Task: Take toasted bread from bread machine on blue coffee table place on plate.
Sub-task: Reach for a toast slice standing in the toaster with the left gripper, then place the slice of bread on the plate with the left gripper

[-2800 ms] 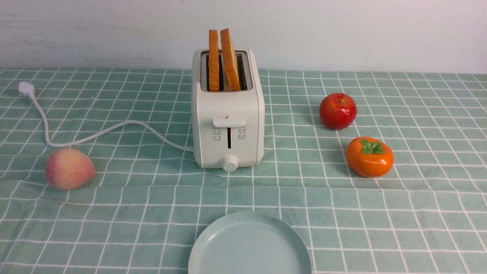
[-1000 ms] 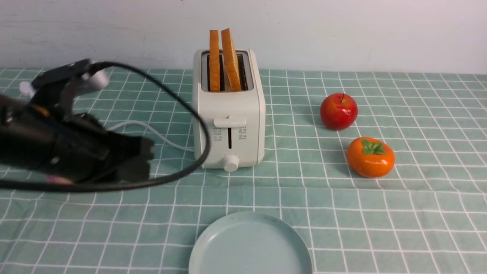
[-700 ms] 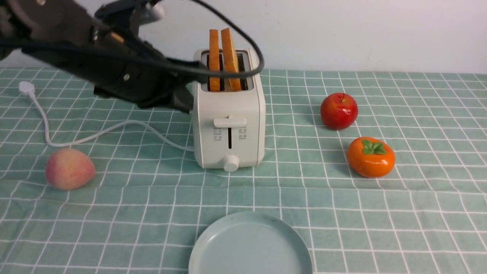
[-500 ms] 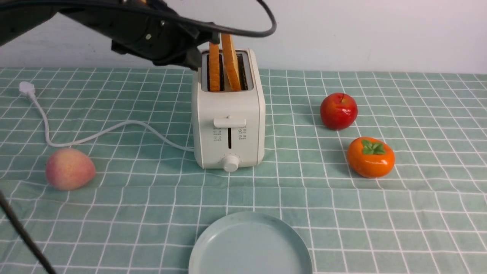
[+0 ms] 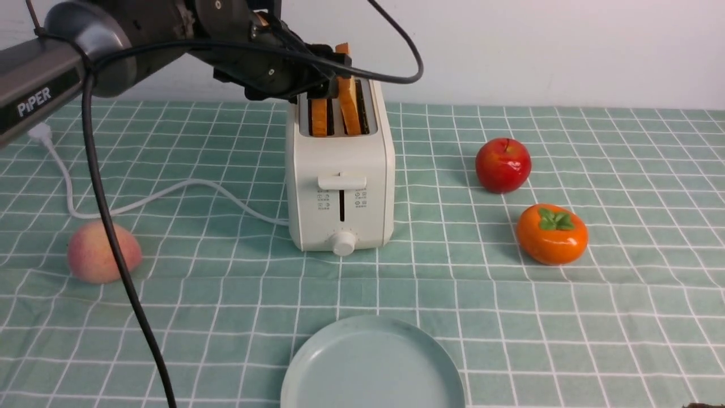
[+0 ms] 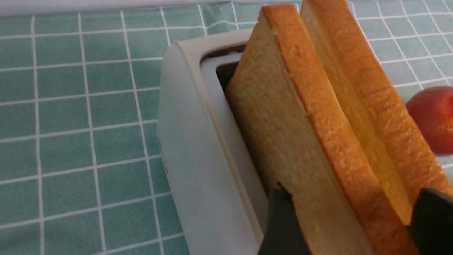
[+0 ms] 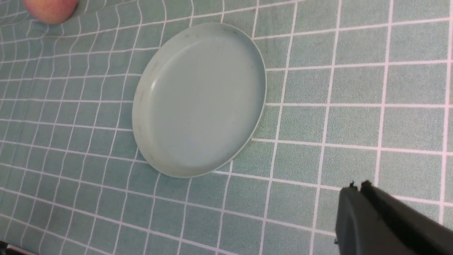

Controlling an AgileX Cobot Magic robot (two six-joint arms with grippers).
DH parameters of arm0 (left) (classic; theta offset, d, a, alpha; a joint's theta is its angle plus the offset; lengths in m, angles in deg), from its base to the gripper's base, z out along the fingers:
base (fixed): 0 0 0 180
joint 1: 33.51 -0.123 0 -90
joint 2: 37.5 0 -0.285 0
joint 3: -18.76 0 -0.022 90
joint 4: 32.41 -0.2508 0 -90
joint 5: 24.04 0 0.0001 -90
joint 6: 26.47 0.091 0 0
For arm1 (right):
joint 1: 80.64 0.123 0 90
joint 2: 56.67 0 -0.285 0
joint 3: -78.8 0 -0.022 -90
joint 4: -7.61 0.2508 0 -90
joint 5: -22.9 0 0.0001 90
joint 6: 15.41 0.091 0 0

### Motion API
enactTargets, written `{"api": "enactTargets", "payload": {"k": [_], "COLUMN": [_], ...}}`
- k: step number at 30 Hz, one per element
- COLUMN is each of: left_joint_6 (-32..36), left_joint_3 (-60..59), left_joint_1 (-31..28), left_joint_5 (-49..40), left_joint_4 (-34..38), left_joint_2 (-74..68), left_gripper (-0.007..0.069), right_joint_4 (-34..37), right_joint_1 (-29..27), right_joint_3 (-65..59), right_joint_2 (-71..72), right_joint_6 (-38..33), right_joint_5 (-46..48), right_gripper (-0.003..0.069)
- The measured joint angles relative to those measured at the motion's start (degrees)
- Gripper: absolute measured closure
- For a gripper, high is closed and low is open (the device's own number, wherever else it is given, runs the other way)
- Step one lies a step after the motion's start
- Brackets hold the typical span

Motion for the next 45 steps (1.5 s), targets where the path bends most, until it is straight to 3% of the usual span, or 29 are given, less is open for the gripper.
{"api": "enactTargets", "payload": {"k": [2,7,10,17,24,29,33,38,45], "left_joint_6": [0.0,-0.1,-0.1,-0.1,-0.1,-0.1,0.0,3.4,17.6], "left_joint_3": [0.1,0.1,0.1,1.3,3.4,3.8,3.3,-5.2,-30.6], "left_joint_1": [0.0,0.0,0.0,0.0,0.0,0.0,0.0,0.0,0.0], "left_joint_5": [0.2,0.2,0.1,-4.0,-7.6,-13.9,-25.4,-31.0,-26.1], "left_joint_4": [-1.1,-4.9,-5.6,-5.9,-5.8,-4.9,-2.2,8.0,32.3], "left_joint_2": [0.0,-0.1,-0.2,1.1,12.4,18.8,20.0,20.0,19.6], "left_gripper": [0.0207,0.0531,0.0616,0.0617,0.0617,0.0617,0.0617,0.0617,0.0617], "right_joint_4": [0.0,0.0,0.0,0.0,0.0,0.0,-0.1,-0.1,-0.1], "right_joint_1": [0.0,0.0,0.0,0.0,0.0,0.0,0.0,0.0,0.0], "right_joint_3": [0.0,0.0,0.0,0.0,0.0,0.0,0.0,0.0,0.0], "right_joint_2": [0.0,0.0,0.0,0.0,0.0,0.0,0.0,0.0,0.0], "right_joint_6": [0.0,0.0,0.0,0.0,0.0,0.0,0.0,0.0,0.0], "right_joint_5": [-0.1,-1.2,-1.7,-1.7,-2.4,-2.6,-2.6,-2.5,-0.5], "right_gripper": [0.0659,0.0657,0.0655,0.0655,0.0650,0.0646,0.0641,0.0636,0.0632]}}
